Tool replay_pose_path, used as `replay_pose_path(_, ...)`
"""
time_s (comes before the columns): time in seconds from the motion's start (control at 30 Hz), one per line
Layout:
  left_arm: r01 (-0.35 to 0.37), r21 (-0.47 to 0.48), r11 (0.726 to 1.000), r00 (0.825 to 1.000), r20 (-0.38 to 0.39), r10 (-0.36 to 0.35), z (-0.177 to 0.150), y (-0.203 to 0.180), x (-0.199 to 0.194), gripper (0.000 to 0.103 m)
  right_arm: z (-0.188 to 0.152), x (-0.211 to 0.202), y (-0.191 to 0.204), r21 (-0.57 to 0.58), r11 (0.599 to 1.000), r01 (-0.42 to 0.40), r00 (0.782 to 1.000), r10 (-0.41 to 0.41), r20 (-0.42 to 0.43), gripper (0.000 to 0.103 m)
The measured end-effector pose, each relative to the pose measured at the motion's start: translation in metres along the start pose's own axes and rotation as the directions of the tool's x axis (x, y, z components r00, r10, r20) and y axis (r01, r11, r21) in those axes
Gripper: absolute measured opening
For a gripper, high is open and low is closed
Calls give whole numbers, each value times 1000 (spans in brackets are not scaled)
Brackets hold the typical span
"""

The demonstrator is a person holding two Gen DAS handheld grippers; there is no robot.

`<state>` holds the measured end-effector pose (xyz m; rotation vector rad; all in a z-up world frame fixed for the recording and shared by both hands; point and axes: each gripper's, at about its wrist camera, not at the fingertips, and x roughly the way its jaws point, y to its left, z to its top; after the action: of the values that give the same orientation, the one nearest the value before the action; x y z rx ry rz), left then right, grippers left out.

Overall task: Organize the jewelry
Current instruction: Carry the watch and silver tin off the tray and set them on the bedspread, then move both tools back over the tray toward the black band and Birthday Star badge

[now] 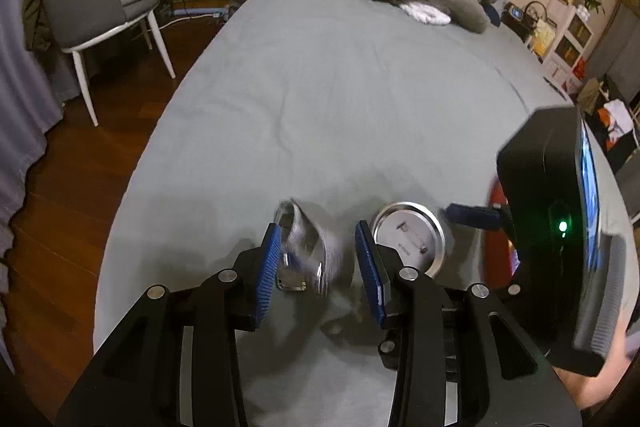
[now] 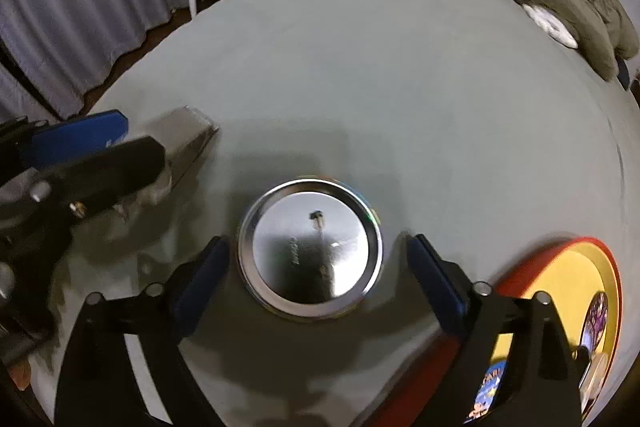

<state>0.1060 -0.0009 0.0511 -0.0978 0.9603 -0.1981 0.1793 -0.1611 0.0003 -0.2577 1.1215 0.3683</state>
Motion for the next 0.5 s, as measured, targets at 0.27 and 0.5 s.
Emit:
replay_pose_path(0.27,66,-36,997,994,88,-63,15,-17,-32,85,-16,-47,-21,3,1000,-24,997,24,75,88)
replay_pose_path(0.5,120,61,991,990,72,-124,14,-75,-42,91,-45,-103,-66,-34,999,18,996,-15,89,88)
